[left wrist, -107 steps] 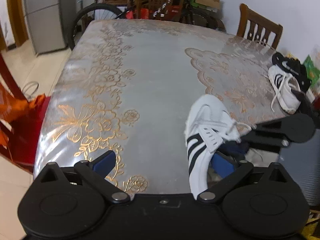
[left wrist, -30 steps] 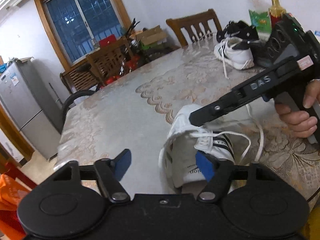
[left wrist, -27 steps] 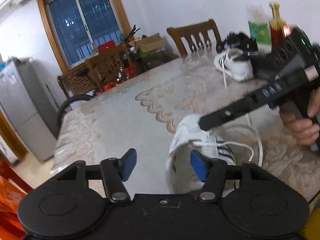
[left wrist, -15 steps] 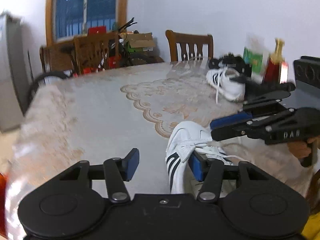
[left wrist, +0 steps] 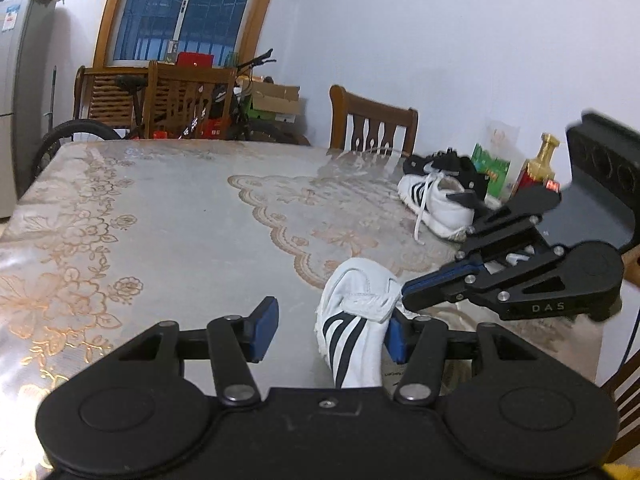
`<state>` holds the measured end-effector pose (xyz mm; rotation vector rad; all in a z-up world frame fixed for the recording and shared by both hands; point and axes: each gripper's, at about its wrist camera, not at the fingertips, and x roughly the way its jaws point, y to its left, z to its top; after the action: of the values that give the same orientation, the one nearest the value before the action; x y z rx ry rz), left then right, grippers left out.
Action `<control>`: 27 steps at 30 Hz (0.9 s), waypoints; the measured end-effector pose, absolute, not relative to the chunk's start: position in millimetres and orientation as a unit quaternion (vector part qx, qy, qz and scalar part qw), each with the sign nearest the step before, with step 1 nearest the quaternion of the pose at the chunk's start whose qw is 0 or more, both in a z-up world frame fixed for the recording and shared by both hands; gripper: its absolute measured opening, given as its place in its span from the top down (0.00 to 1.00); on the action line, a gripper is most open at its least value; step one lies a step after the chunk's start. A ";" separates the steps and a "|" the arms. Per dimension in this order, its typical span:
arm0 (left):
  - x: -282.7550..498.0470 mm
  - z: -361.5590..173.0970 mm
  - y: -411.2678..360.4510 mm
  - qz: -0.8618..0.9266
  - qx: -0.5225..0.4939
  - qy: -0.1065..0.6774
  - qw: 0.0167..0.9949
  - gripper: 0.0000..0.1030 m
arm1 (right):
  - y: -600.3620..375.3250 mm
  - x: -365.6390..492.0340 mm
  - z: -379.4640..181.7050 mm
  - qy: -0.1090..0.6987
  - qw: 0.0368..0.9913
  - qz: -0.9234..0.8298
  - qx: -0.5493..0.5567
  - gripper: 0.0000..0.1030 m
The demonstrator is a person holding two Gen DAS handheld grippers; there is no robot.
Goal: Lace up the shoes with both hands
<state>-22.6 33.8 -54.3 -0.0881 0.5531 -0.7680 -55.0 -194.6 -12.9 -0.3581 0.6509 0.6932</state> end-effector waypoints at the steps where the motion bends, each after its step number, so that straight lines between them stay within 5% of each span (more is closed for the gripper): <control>1: -21.8 -56.0 35.9 -0.372 -0.054 0.265 0.888 0.50 | -192.2 -58.3 -12.4 0.306 0.880 0.329 -0.157 1.00; 7: -14.1 -65.4 46.7 -0.379 -0.151 0.281 0.869 0.52 | -225.3 -77.6 -9.2 0.261 0.903 0.338 0.054 0.99; 14: 2.0 -87.3 66.3 -0.361 -0.309 0.320 0.819 0.52 | -216.3 -64.5 -19.0 0.281 0.905 0.295 0.122 0.99; 27: 3.4 -93.9 84.6 -0.332 -0.369 0.330 0.803 0.48 | -196.7 -45.4 -19.3 0.356 0.884 0.290 0.085 0.99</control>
<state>3.4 84.6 -93.9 -0.7898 0.7074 -0.7111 -45.4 -196.7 -19.3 0.1779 0.7413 0.6043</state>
